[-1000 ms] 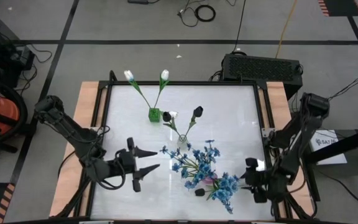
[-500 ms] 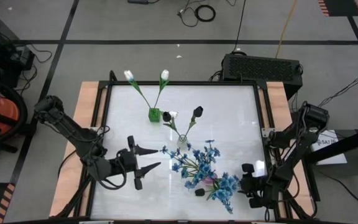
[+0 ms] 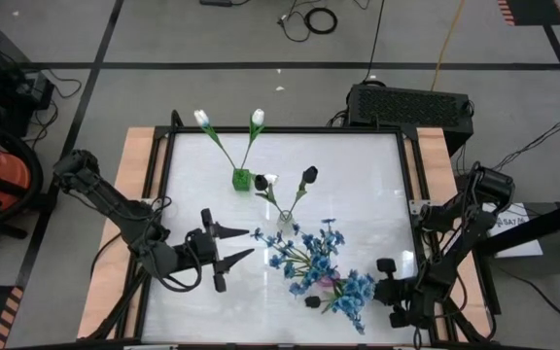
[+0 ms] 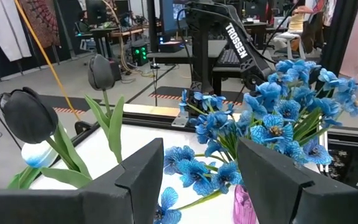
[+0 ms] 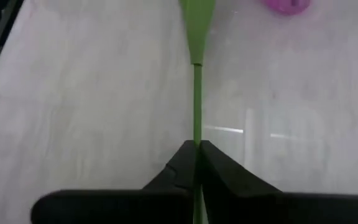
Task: Sort flowers into vase by color
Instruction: Put the black flower into the transparent vase
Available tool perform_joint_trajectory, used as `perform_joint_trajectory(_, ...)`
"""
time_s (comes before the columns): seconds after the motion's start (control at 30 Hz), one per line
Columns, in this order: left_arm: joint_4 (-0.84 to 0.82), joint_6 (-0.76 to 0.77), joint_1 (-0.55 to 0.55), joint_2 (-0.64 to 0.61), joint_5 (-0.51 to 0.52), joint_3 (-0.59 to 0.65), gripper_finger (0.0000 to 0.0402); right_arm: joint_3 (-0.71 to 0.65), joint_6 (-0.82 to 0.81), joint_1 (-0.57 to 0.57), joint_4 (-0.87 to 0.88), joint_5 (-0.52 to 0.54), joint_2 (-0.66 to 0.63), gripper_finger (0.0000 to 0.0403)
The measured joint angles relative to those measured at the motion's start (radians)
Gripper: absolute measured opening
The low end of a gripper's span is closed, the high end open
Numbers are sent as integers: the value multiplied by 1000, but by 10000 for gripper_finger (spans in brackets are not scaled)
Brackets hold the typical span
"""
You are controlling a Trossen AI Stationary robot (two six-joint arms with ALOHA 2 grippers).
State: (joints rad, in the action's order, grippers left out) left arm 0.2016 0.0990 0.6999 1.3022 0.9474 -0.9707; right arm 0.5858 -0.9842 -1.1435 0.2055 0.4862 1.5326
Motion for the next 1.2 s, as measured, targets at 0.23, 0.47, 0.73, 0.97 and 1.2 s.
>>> perform_joint_trajectory(0.23, -2, 15, 0, 0, -1, 0, 209, 67, 80, 1, -12, -24, 3, 5)
perform_joint_trajectory(0.47, -3, 31, 0, 1, -1, 0, 209, 224, 245, 5, -15, -33, 3, 2)
perform_joint_trajectory(0.73, 3, 51, 1, 6, -29, 0, 209, 491, 469, 14, -11, -19, 3, 2)
perform_joint_trajectory(0.97, 152, -91, 41, 6, -81, 0, 209, 769, 766, 26, -44, 247, 1, 2)
perform_joint_trajectory(1.2, 273, -148, 50, 6, -212, 0, 209, 954, 975, 43, -120, 421, 1, 2)
